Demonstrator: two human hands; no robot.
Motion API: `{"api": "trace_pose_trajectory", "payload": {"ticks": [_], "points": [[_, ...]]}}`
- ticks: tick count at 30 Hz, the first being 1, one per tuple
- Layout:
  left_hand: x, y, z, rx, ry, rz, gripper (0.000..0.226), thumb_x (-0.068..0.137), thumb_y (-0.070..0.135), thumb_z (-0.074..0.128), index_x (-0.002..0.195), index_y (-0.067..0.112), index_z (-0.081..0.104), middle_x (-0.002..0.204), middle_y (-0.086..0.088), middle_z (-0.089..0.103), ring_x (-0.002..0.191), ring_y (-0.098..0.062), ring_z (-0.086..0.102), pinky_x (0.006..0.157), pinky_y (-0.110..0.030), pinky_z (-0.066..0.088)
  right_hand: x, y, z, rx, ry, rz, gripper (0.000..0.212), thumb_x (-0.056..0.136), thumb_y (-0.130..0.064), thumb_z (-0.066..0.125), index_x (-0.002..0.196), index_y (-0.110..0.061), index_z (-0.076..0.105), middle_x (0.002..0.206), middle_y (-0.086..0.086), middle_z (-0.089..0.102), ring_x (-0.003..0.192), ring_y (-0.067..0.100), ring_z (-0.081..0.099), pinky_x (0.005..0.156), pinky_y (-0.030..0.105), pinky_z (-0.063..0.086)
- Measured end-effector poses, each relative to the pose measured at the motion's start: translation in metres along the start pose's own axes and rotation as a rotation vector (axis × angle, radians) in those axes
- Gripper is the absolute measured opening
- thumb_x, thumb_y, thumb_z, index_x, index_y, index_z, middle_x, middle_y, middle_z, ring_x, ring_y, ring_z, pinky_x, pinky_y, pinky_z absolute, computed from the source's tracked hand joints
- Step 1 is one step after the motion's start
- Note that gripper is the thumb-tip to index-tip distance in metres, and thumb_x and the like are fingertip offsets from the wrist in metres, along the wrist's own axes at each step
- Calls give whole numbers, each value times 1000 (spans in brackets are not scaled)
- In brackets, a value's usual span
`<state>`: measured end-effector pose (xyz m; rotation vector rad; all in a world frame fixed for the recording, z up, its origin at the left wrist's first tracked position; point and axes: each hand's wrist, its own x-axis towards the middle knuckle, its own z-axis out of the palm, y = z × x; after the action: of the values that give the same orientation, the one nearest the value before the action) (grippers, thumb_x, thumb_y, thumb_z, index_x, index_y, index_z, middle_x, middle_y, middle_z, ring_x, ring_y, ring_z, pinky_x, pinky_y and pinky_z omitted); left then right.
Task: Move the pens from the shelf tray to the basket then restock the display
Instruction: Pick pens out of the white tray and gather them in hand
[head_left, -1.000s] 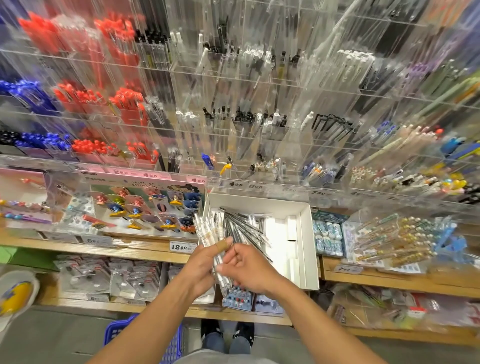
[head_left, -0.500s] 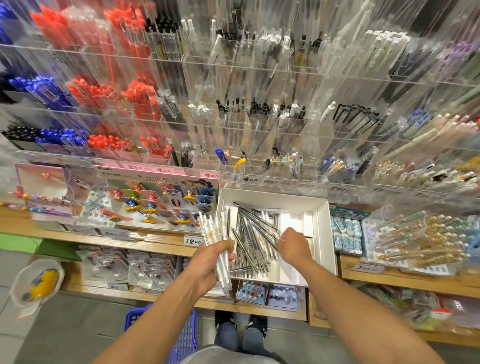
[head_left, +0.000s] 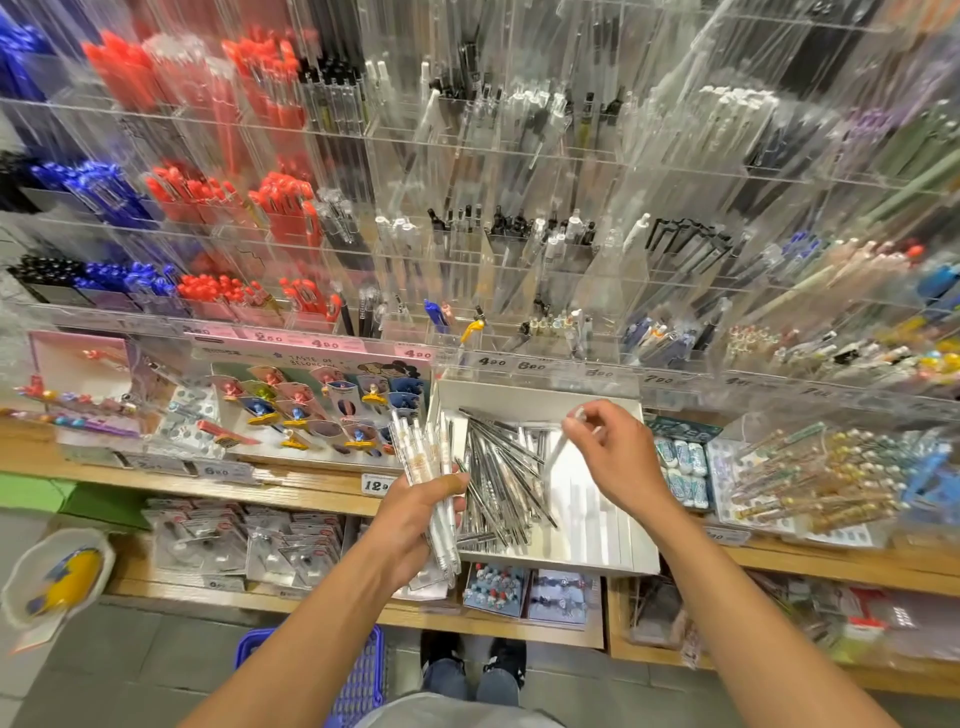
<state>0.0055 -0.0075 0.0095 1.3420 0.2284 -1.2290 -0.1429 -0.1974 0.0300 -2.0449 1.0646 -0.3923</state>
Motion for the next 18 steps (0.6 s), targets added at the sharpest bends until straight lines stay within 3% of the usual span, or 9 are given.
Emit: {"api": "trace_pose_trajectory", "payload": {"ticks": [3, 5, 10, 13, 14, 16, 18], "points": [[-6, 3, 6, 81, -73, 44, 65, 61, 11, 85, 118, -4, 59, 89, -12, 67, 74, -22, 64, 67, -38, 57, 0, -29, 5, 169, -290, 22, 16, 91, -27, 66, 90, -12, 66, 76, -2, 64, 62, 6, 56, 62, 20, 47], [-10, 3, 9, 127, -129, 76, 58, 61, 11, 85, 113, -1, 62, 82, -8, 69, 72, -20, 66, 73, -43, 56, -2, -43, 16, 354, -439, 62, 14, 91, -23, 67, 87, -10, 65, 67, -1, 63, 55, 10, 56, 55, 22, 47], [-20, 2, 11, 134, -249, 134, 39, 69, 9, 81, 106, 8, 67, 79, -3, 71, 66, -14, 64, 65, -31, 50, -1, -52, 48, 604, -565, 140, 10, 91, -22, 67, 92, -14, 61, 64, -1, 64, 51, 11, 57, 45, 20, 43], [-21, 0, 8, 79, -193, 76, 39, 73, 3, 78, 110, 4, 65, 78, -7, 69, 63, -17, 60, 62, -33, 52, 4, -36, 60, 694, -542, 219, 18, 90, -23, 67, 104, -15, 61, 73, 4, 70, 55, 15, 61, 46, 22, 47], [-20, -1, 7, 57, -160, 50, 39, 76, 1, 77, 112, 2, 63, 76, -7, 69, 61, -18, 60, 59, -33, 53, 6, -27, 63, 638, -475, 254, 15, 91, -24, 66, 103, -16, 61, 77, 5, 71, 57, 15, 63, 48, 24, 50], [-18, -2, 3, 5, -118, 7, 44, 78, -1, 74, 119, -2, 58, 71, -7, 68, 58, -18, 61, 54, -30, 55, 10, -3, 74, 257, -316, 298, 5, 94, -22, 62, 93, -18, 65, 85, 3, 71, 66, 14, 66, 61, 31, 57], [-16, -4, -1, -32, -95, -14, 49, 81, -3, 71, 126, -5, 52, 74, -9, 69, 58, -19, 62, 52, -28, 55, 7, 22, 91, -166, -325, 304, 14, 93, -14, 58, 87, -11, 70, 88, 3, 69, 79, 16, 67, 71, 31, 55]]}}
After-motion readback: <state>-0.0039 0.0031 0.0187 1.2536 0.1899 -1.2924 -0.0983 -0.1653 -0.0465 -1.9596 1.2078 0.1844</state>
